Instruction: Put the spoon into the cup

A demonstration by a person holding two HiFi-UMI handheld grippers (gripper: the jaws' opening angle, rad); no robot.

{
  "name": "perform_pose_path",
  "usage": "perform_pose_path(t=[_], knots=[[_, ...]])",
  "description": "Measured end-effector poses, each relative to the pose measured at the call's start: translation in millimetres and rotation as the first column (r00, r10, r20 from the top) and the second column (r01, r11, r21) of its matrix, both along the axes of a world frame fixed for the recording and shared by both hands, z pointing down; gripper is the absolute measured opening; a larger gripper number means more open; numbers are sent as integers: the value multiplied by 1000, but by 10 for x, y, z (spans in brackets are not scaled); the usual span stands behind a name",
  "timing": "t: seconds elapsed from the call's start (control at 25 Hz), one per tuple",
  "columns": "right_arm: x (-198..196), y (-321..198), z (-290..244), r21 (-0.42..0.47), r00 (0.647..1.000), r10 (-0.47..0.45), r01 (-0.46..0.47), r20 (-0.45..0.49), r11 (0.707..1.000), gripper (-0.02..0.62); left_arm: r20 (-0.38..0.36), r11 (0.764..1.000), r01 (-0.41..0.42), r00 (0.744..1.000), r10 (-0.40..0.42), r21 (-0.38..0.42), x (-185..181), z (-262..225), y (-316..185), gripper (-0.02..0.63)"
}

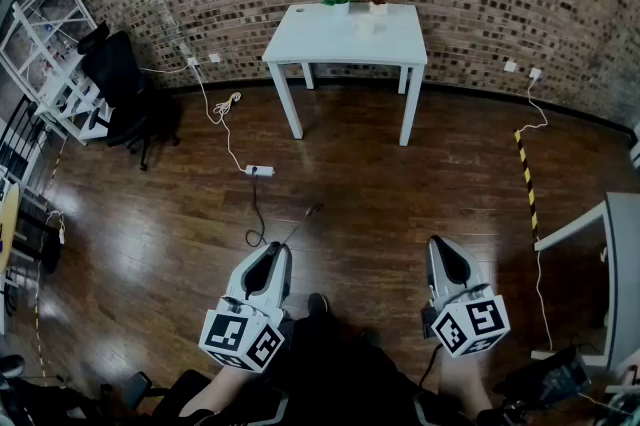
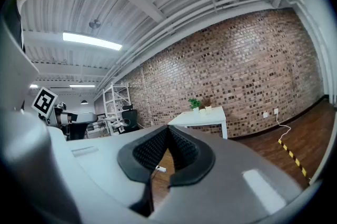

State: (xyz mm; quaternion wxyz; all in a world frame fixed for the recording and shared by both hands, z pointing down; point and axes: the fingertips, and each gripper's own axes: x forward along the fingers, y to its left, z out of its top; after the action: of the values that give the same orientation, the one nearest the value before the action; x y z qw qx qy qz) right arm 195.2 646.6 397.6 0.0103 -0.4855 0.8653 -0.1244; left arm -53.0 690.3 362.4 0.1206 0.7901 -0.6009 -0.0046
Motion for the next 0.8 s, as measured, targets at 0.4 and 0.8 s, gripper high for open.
perform_pose_path(t=[0.4,0.8], knots=[[-380,-797,-197,21,996,50,-48,-68,999,6,-76,999,-24,997,28,45,-465,58,-860,38],[-1061,-1520,-370,29,992,73,-71,-105,997,6,-109,997,-53,992,60,63,-1150,12,-1648,38]])
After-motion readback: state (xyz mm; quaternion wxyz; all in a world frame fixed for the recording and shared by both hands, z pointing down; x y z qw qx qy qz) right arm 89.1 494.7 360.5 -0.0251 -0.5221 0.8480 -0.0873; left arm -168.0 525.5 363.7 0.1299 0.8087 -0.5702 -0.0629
